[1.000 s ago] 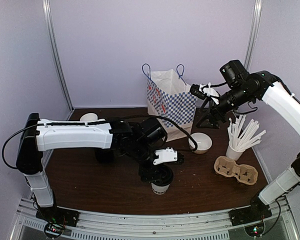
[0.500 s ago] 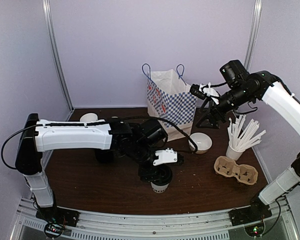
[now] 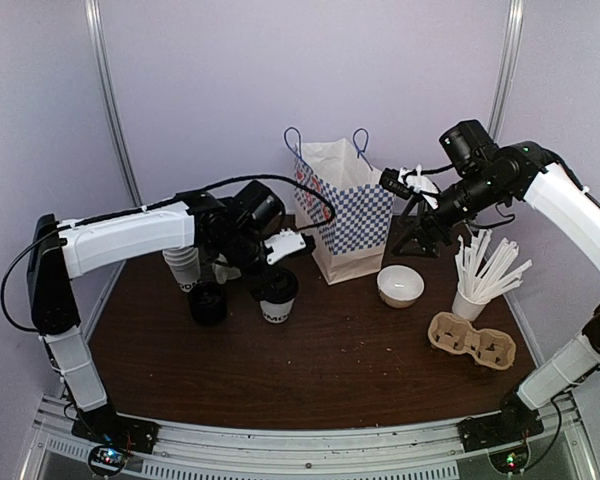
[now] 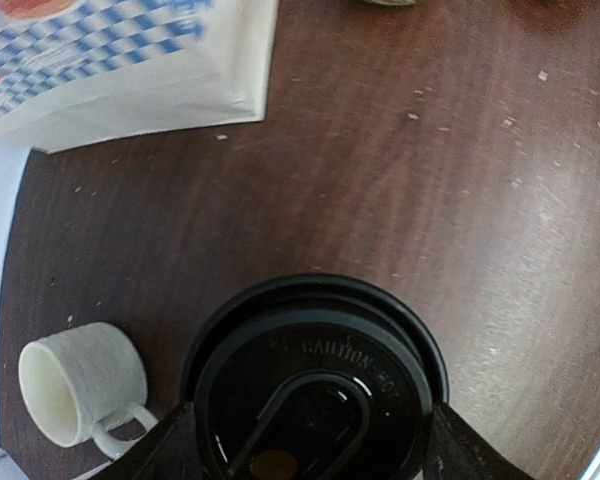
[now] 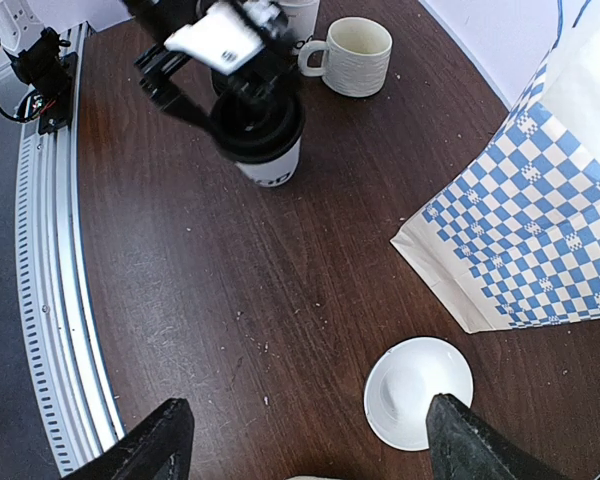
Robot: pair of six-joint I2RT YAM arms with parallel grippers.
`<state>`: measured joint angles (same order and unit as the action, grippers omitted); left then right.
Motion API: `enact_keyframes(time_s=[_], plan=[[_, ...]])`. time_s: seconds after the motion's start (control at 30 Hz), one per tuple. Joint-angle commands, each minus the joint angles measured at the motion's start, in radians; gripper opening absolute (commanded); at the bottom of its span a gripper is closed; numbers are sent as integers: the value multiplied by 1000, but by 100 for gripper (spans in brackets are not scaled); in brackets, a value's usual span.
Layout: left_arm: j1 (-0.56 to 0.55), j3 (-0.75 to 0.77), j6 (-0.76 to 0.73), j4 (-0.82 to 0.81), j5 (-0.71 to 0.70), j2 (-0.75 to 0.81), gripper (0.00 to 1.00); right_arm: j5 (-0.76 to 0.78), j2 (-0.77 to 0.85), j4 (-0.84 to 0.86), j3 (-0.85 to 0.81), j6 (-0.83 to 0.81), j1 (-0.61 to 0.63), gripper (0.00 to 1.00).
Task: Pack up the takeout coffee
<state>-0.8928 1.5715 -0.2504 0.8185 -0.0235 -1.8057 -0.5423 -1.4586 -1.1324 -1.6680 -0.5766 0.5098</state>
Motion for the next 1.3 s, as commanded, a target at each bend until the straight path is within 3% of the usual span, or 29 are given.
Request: enact_keyframes(time_s=[0.0,0.13,0.3,0.6,1.03,1.27], plan=[[85,88,110,4,-28,-26,72,-5,17,13,13,1,-5,84],[122,161,161,9,-103,-91,72,-3,15,15,16,1,-5,84],[176,256,241,62,-96,-163,72,-9,13,14,13,1,-5,84],[215,213,324,40,-67,-177,73,-2,29,23,42,-3,-5,84],[216,209,352,56,-70,-192,87,-11,20,20,38,-2,-5,84],[216,265,344,107,-79,-132,87,-17,20,20,41,-2,-6,84]])
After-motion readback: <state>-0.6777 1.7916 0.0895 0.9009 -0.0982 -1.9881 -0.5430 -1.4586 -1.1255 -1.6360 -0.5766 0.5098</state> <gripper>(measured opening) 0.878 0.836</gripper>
